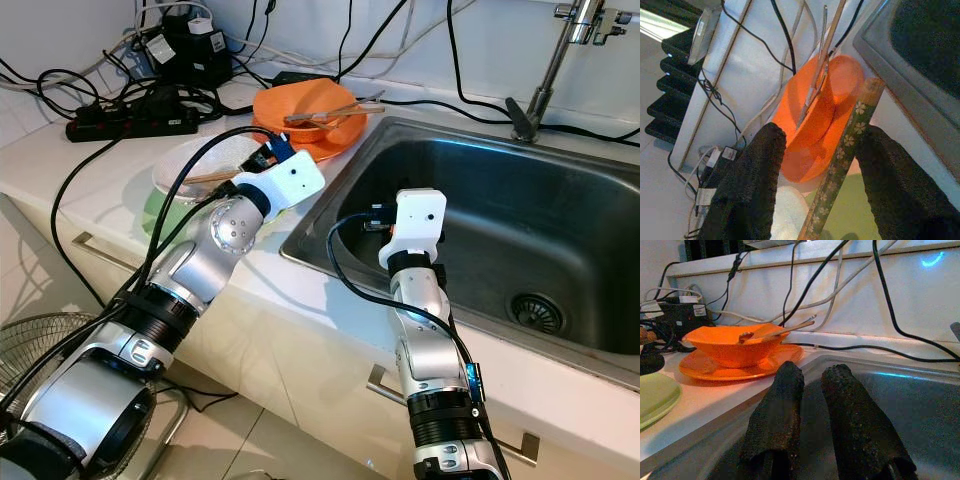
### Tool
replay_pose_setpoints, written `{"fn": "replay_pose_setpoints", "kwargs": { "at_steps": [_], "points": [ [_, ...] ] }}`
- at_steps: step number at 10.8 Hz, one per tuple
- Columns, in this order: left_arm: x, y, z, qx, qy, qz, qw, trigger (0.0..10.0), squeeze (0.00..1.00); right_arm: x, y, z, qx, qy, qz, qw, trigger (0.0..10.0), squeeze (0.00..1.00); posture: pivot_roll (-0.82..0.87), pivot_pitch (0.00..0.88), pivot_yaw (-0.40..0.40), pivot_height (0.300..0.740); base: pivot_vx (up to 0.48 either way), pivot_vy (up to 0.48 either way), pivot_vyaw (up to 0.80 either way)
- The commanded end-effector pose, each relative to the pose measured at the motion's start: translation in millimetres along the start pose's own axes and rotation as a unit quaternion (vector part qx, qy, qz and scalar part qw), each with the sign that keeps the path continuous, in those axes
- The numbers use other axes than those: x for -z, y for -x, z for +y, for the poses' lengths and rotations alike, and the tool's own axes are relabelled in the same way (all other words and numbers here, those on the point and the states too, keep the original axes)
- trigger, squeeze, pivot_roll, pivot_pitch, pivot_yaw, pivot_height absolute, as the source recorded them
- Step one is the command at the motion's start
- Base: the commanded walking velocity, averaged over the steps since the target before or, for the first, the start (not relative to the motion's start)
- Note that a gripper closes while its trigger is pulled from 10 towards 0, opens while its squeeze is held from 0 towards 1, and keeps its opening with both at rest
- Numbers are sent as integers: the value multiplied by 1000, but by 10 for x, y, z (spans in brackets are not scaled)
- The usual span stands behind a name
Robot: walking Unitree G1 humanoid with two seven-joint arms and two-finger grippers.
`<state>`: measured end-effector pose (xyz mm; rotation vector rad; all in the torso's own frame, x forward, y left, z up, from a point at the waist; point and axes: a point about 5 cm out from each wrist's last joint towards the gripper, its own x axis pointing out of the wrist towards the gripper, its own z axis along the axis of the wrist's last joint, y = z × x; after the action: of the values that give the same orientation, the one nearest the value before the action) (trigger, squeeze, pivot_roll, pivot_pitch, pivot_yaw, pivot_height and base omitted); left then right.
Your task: Kitchen organization
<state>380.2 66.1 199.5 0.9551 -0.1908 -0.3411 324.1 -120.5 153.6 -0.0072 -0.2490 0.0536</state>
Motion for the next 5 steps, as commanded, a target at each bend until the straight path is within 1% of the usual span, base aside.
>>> {"fn": "replay_pose_setpoints", "kwargs": {
  "at_steps": [1,5],
  "points": [
    [-34,-28,66,-4,-13,-5,1000,0,0,-11,-19,-2,1,-5,-2,1000,10000,0,40,0,68,740,0,0,0],
    [-28,-29,70,-3,-17,-6,1000,0,0,-18,-23,8,-1,-6,-3,1000,10000,0,43,0,67,740,0,0,0]
  ]
}}
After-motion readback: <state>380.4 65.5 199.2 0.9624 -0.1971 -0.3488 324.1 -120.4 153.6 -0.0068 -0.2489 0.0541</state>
